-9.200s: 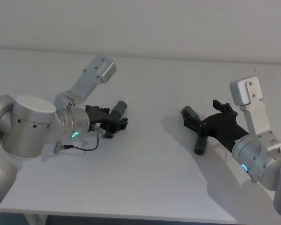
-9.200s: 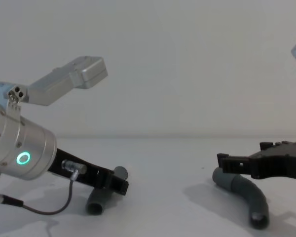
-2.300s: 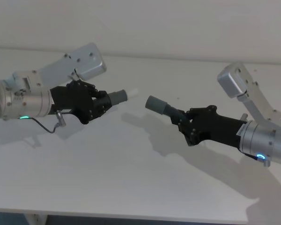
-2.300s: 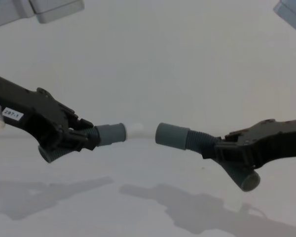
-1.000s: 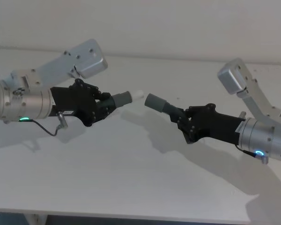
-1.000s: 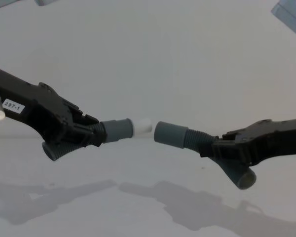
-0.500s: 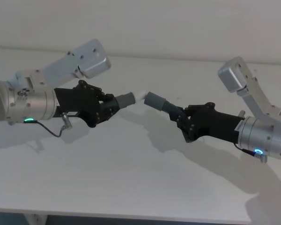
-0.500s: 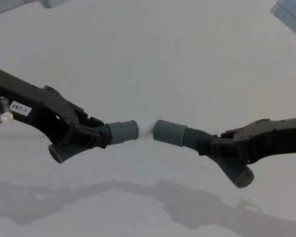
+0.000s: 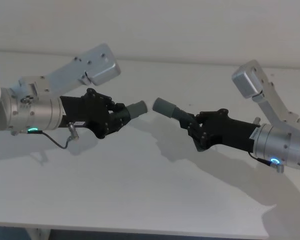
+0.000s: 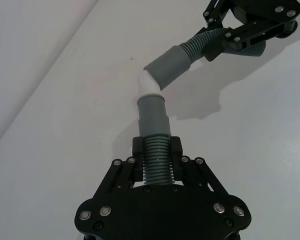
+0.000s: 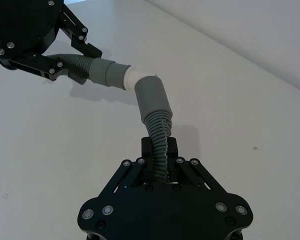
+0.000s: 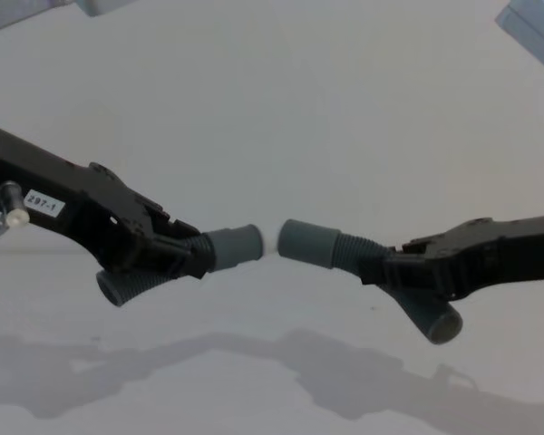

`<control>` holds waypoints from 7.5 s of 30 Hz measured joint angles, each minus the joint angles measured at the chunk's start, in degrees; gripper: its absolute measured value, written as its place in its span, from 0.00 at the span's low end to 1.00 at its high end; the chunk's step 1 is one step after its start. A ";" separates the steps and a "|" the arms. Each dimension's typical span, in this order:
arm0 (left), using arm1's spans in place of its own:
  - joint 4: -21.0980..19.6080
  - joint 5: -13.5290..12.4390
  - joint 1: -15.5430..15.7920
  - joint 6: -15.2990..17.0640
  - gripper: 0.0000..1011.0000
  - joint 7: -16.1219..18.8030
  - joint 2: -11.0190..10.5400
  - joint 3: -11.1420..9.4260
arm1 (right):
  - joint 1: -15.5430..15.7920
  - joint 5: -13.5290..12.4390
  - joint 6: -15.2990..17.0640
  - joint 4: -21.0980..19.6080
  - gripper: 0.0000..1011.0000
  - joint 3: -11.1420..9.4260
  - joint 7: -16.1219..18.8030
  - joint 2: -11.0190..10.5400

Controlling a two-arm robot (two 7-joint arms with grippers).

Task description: Use both hands to pick up one end of the pipe from the table, align the ends, and insert them.

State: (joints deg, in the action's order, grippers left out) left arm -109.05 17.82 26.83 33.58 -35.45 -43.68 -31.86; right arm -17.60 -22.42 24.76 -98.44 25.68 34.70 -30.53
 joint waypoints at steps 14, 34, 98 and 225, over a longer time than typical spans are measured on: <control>-0.41 1.08 0.42 -0.72 0.30 -1.44 -1.42 -0.57 | -0.82 -0.58 -1.66 0.81 0.15 0.85 1.43 -0.81; 0.18 1.96 1.91 -2.76 0.30 -3.61 -2.77 -1.83 | -2.12 -2.16 -7.16 2.06 0.15 1.86 6.93 -3.27; 0.01 2.17 -0.06 -15.98 0.30 -8.31 -10.37 0.52 | -6.25 -7.47 -11.70 5.84 0.15 5.32 15.85 -6.65; -3.39 3.77 -1.23 -16.24 0.30 -10.21 -13.12 0.09 | -9.32 -10.95 -16.81 7.15 0.15 10.45 14.19 -9.98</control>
State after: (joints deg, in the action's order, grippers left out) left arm -112.43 21.59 25.60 17.34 -45.66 -56.80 -31.77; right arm -26.92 -33.38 7.95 -91.28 36.14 48.89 -40.51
